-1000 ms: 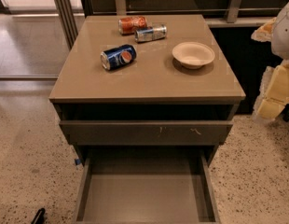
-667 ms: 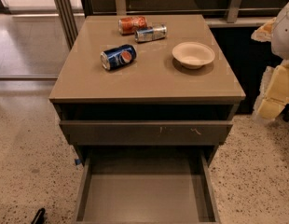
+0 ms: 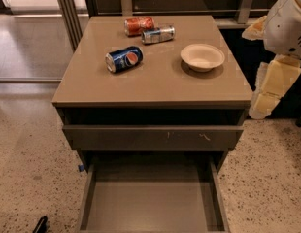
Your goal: Place pepsi can into middle drawer
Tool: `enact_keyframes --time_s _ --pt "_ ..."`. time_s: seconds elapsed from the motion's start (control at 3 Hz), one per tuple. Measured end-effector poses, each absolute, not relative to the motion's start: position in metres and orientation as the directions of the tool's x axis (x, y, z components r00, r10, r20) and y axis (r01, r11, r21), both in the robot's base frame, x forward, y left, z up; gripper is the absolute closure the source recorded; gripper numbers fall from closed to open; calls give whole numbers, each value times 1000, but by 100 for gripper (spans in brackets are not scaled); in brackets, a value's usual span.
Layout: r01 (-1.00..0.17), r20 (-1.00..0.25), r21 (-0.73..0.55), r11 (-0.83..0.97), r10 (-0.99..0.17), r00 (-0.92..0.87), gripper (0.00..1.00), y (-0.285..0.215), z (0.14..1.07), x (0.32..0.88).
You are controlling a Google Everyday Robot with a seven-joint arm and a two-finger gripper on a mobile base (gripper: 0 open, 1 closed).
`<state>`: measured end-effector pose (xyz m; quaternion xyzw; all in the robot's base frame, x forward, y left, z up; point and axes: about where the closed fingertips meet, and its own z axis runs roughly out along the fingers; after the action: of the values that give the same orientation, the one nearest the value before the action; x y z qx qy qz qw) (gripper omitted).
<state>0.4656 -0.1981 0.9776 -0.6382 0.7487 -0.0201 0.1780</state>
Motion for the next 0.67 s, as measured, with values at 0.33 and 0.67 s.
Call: enact_keyframes --time_s 0.33,0.67 --pt "-949 -242 -257 182 -963 -119 0 -198 977 467" --pt "-942 -253 -269 199 -959 -130 0 -198 977 467"
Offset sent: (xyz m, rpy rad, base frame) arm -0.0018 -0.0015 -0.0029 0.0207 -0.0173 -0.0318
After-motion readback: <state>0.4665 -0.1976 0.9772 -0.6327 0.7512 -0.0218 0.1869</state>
